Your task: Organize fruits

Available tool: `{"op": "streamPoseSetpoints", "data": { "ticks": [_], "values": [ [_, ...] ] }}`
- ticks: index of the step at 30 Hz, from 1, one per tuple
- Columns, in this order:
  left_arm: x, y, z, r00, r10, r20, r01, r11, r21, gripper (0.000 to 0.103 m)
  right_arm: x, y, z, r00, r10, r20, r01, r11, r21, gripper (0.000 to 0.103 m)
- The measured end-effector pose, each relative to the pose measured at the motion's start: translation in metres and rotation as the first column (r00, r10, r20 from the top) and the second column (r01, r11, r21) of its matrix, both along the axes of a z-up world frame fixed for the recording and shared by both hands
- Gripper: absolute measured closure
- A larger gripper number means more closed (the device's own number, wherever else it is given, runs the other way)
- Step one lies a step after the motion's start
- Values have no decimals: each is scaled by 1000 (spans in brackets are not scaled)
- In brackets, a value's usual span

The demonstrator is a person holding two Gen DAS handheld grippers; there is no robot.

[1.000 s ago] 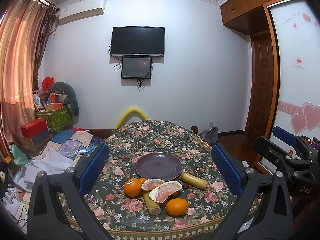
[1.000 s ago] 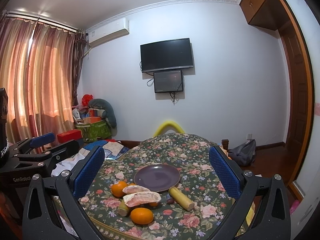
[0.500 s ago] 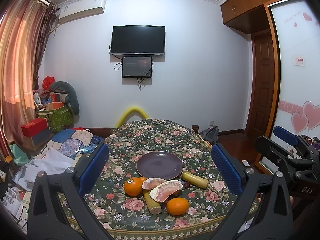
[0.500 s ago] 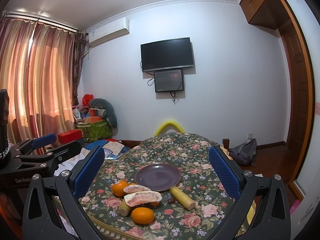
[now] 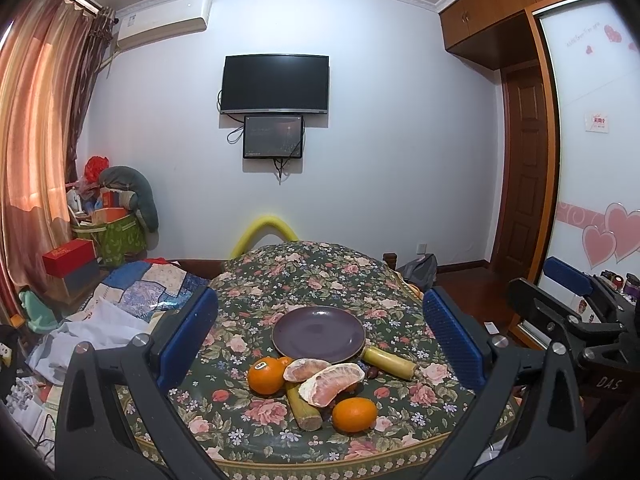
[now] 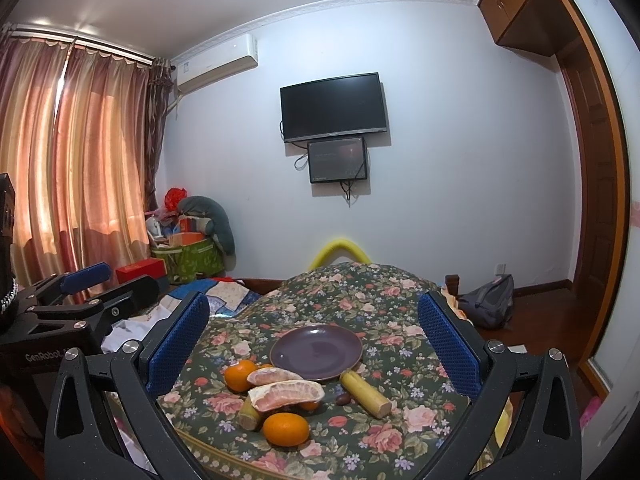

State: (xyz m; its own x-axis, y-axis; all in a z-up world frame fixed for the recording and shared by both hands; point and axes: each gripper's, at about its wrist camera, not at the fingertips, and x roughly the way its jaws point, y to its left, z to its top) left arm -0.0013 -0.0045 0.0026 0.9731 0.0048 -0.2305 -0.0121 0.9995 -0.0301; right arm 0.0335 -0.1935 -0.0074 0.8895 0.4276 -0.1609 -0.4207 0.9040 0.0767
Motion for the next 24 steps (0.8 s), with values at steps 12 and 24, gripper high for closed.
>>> {"op": "streamPoseSetpoints", "data": {
  "ticks": [12,24],
  "values": [
    [0,-5,0,1000,-4,2,4,1000,12,0,1,-1,0,1000,0,-5,0,1000,3,0],
    [6,-4,-8,1000,-11,-12,12,1000,13,0,9,-1,-6,999,-6,-44,5,1000,-7,0]
  ]
}}
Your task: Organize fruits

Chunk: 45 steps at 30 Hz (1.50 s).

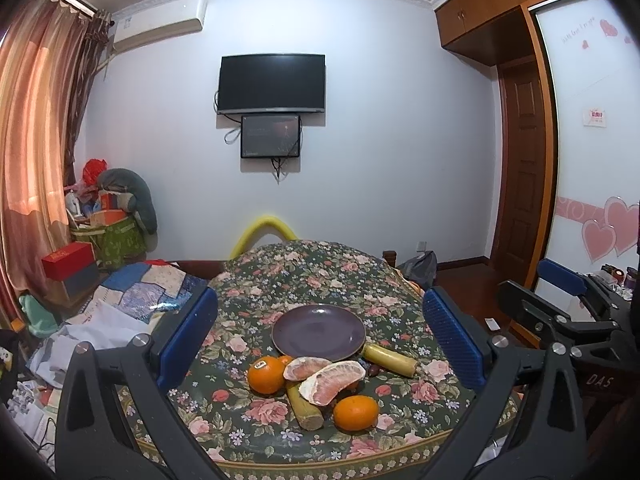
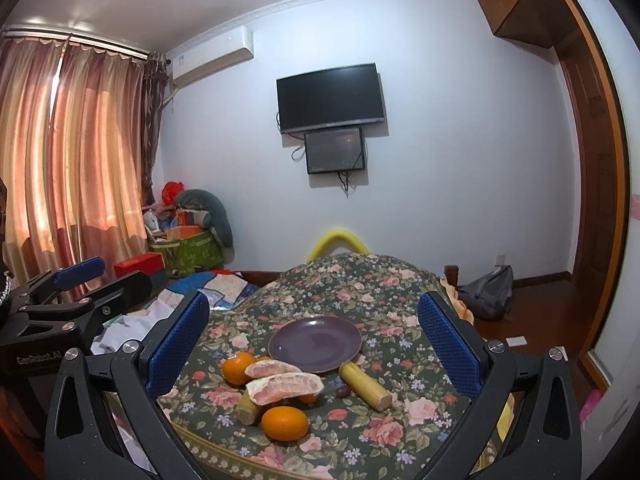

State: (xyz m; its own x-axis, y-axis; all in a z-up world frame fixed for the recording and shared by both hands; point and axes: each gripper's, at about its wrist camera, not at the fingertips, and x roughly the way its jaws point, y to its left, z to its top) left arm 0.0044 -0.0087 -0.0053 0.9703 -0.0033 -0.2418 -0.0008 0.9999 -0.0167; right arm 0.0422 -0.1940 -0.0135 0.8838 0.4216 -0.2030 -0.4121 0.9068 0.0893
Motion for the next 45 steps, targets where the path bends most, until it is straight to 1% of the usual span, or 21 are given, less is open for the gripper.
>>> {"op": "streamPoseSetpoints", "data": {
  "ticks": [4,10,12,14,16,18,19,21,24,26,28,34,36,38,40,42,45],
  "values": [
    [10,8,-9,999,0,-43,-1,1000,-16,0,10,4,-8,999,-2,-49,1,1000,-20,0],
    [30,32,-32,992,36,-124,-40,999,-35,1,30,19,-31,991,26,-131,-39,994,-97,0],
    [38,40,-39,986,37,-160,-44,998,-41,11,39,27,-42,986,33,-165,-56,989,-136,0],
    [45,48,-48,979,39,-199,-50,998,-48,16,46,34,-52,980,42,-194,-74,984,-160,0],
    [53,56,-56,972,45,-230,-59,997,-55,17,52,40,-62,975,50,-217,-88,982,-170,0],
    [60,63,-66,964,46,-261,-63,996,-58,22,58,44,-72,967,68,-245,-112,979,-171,0],
    [62,66,-70,960,45,-276,-64,996,-60,23,61,46,-77,961,80,-266,-129,976,-174,0],
    [71,72,-80,949,37,-312,-63,995,-76,29,66,51,-86,947,98,-307,-159,971,-180,2],
    [84,78,-96,930,27,-366,-66,993,-97,37,78,58,-106,916,117,-384,-200,962,-184,9],
    [92,80,-107,917,22,-399,-69,992,-105,39,87,63,-118,891,133,-435,-229,957,-176,16],
    [99,81,-119,903,20,-429,-72,992,-105,39,92,67,-131,871,134,-472,-245,952,-182,18],
    [118,80,-148,863,-5,-505,-62,991,-117,39,102,81,-159,829,140,-542,-291,934,-204,19],
    [121,80,-154,853,-15,-522,-58,991,-123,39,106,83,-165,819,141,-557,-300,932,-205,22],
    [126,79,-161,842,-27,-539,-52,990,-130,39,110,85,-171,807,143,-572,-306,931,-200,31],
    [130,76,-167,832,-36,-553,-45,990,-132,39,113,84,-176,789,165,-592,-323,931,-171,33],
    [134,72,-173,821,-49,-569,-34,990,-135,39,116,81,-179,766,202,-611,-346,929,-127,39],
    [140,66,-180,806,-72,-588,-17,989,-144,39,115,75,-179,760,218,-612,-347,932,-100,40]
  ]
}}
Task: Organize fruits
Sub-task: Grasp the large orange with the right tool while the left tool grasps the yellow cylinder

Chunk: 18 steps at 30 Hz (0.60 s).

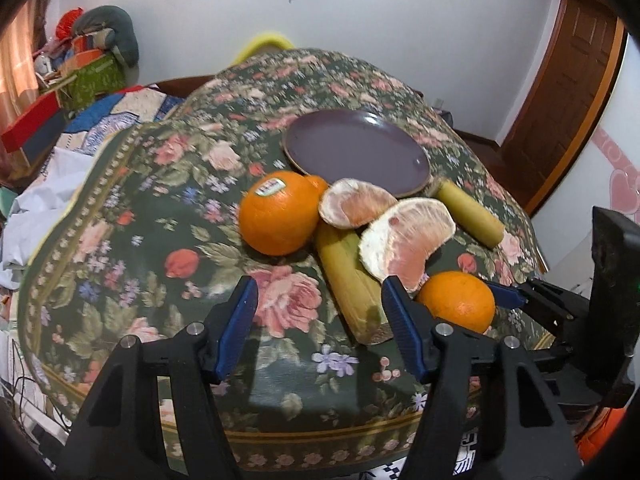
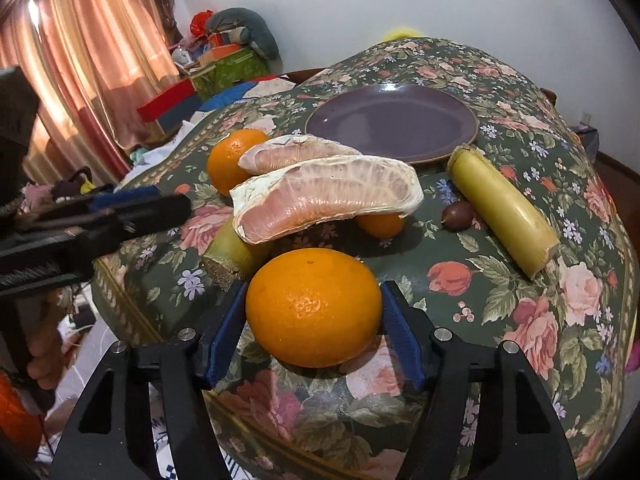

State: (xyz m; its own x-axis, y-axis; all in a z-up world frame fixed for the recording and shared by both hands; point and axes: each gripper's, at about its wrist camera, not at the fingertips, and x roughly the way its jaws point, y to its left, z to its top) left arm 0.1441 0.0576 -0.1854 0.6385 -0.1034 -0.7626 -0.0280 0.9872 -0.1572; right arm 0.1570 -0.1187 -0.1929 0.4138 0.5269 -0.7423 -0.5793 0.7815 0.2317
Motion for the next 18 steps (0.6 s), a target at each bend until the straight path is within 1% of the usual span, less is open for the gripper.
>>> {"op": "streamPoseSetpoints", "data": {
  "ticks": [4,10,11,13,14,15,16,18],
  "values": [
    [8,-12,-10,999,-33,-29,33,999,-7,39,2,-14,3,999,-54,-3,54,998,19,41],
    [23,-26,-30,995,-58,-83,59,998,5,39,5,-34,13,993,-117,26,117,993,26,41],
    [26,-28,-34,994,-56,-89,57,998,6,43,6,-36,13,992,-125,25,124,992,31,41],
    [29,-29,-39,994,-54,-92,55,999,2,45,7,-39,15,991,-134,25,133,990,37,41],
    [29,-30,-40,995,-50,-87,51,999,7,48,6,-40,15,990,-136,26,135,990,39,41],
    [29,-31,-39,995,-53,-85,54,999,7,58,6,-41,16,990,-137,25,136,990,39,41],
    [28,-32,-38,995,-56,-85,57,998,10,58,5,-41,16,990,-139,25,138,990,39,41],
    [25,-31,-35,996,-49,-79,52,998,32,62,4,-43,17,990,-139,20,138,989,45,41]
  ]
}}
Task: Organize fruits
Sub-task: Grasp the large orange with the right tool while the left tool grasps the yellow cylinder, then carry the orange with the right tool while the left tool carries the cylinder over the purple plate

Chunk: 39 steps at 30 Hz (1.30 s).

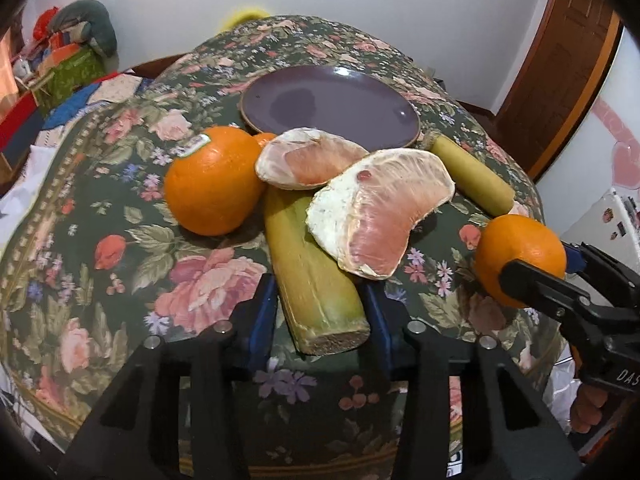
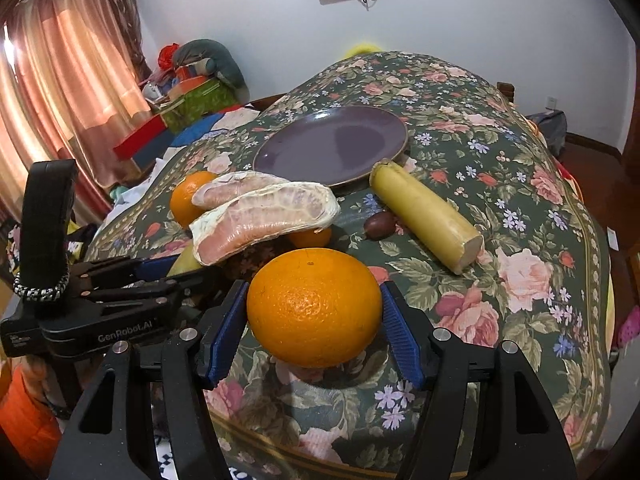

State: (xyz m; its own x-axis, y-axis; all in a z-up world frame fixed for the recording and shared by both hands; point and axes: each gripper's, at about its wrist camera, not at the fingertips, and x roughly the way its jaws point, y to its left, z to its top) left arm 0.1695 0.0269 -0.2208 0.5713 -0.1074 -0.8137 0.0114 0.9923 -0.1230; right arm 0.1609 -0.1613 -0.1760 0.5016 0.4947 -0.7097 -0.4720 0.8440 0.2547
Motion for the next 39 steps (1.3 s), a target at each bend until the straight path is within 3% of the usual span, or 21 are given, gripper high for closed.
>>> {"op": "streamPoseSetpoints", "data": {
  "ticks": [4,8,16,22,29,39],
  "values": [
    [-13,12,5,1000,10,8,-10,1000,1,67,-4,-1,4,1000,-1,9,1,1000,5,41],
    [-33,26,11,1000,8,1,-7,1000,-18,67,-11,1,10,1000,4,28,-4,1000,5,41],
    [-62,32,14,999,-17,-41,17,1000,15,67,-20,5,14,999,12,37,-12,1000,11,41],
    [-43,30,19,999,-30,-44,29,1000,-9,65,-21,4,17,999,5,45,-5,1000,12,41],
    [-7,24,0,989,-77,-126,70,996,-63,65,-17,-1,18,999,-8,45,7,1000,16,41],
    [-2,21,6,992,-74,-98,72,997,-29,66,-10,-9,21,998,-40,57,39,999,8,41]
  ]
}}
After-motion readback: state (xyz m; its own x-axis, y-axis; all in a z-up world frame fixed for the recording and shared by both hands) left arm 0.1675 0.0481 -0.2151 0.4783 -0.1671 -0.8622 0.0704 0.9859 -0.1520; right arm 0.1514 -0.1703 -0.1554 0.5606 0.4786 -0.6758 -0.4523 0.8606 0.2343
